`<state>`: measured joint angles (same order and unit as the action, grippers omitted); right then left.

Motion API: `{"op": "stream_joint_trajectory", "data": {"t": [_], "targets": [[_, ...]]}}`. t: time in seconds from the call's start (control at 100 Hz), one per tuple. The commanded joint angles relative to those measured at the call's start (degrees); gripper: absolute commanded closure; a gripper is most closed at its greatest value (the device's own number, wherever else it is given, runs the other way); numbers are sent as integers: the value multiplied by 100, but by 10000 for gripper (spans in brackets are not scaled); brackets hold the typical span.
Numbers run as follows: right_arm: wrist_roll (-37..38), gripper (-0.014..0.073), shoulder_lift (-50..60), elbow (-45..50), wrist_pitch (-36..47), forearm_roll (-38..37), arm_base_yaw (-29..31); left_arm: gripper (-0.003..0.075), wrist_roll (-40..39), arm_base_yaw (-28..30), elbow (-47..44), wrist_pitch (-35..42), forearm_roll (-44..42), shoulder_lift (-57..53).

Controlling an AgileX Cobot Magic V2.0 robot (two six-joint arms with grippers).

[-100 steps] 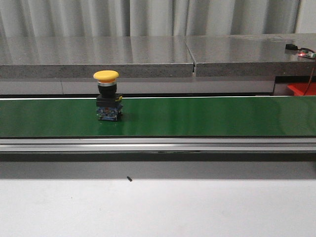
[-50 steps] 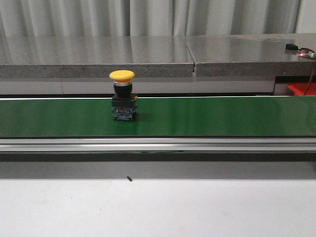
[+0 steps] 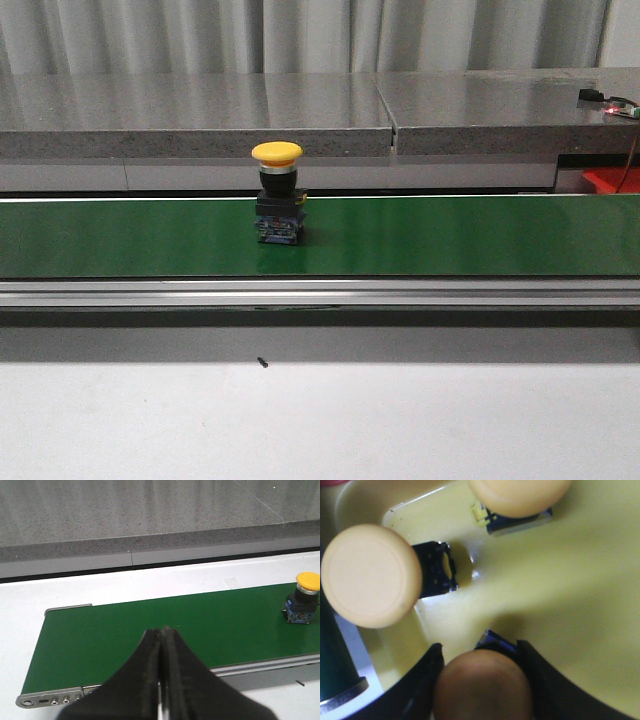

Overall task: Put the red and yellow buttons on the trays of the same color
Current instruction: 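Lift the yellow button into the yellow tray and open the right gripper, then move the right gripper back over the second yellow button on the belt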

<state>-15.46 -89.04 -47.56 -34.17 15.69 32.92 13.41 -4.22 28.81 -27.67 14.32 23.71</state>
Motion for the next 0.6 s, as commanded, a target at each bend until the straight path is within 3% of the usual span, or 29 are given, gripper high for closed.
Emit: {"op": "stream_joint_trajectory", "data": {"t": [0.0,0.08,0.27,0.59], "targets": [[-59,411,117,-101,146,72,40,741,-29,-45,157,415,94,39],[-54,347,117,-95,127,72,40,741,-29,-45,157,415,94,39],[33,102,117,-95,43,72,40,741,-29,-45,157,415,94,39],[209,90,527,-95,21,72,40,741,-29,-45,157,415,94,39]]}}
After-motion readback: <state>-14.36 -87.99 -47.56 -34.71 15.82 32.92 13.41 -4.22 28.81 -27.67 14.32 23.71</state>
